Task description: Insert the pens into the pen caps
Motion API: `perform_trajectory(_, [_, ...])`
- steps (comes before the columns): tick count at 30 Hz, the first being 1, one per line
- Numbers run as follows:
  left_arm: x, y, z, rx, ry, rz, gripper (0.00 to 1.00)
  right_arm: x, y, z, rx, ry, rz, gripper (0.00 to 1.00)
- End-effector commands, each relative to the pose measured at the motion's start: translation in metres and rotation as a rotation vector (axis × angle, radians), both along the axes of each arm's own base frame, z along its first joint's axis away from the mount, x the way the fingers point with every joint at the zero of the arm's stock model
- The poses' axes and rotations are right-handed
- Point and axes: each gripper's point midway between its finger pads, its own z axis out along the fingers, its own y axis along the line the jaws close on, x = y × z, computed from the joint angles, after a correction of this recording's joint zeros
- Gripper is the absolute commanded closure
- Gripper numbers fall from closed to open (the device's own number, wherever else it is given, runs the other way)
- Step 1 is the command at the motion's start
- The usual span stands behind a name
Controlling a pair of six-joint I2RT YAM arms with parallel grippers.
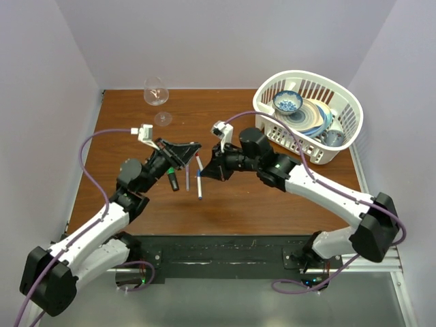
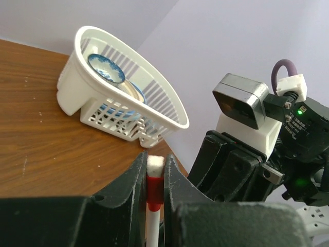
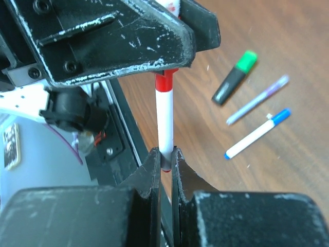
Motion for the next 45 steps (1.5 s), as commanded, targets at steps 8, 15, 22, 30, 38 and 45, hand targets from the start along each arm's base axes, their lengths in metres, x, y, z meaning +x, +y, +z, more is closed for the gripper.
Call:
perform_trajectory(8, [0.028, 0.002, -0.031, 0.397, 0.231, 0.042, 1.0, -0.031, -0.073, 0.041, 0.159, -0.135, -0.142, 0.42])
perform_trajectory(15, [0.064, 0.121, -0.107, 0.703, 0.496, 0.419, 1.0, -0.055, -0.107, 0.047, 0.221, -0.119, -0.215, 0.06])
perform_trajectory(22, [0.056, 0.194, -0.178, 0.853, 0.733, 0.573, 1.0, -0.052, -0.111, 0.046, 0.212, -0.111, -0.253, 0.03])
perform_trajectory(30, [0.061, 0.205, -0.225, 0.934, 0.878, 0.578, 1.0, -0.052, -0.112, 0.049, 0.21, -0.111, -0.252, 0.03])
perform_trajectory(38, [0.06, 0.2, -0.258, 0.952, 0.97, 0.536, 0.86, -0.053, -0.115, 0.052, 0.224, -0.116, -0.266, 0.04])
perform_trajectory(45, [0.06, 0.198, -0.264, 0.958, 0.995, 0.517, 0.61, -0.051, -0.116, 0.052, 0.218, -0.106, -0.28, 0.03])
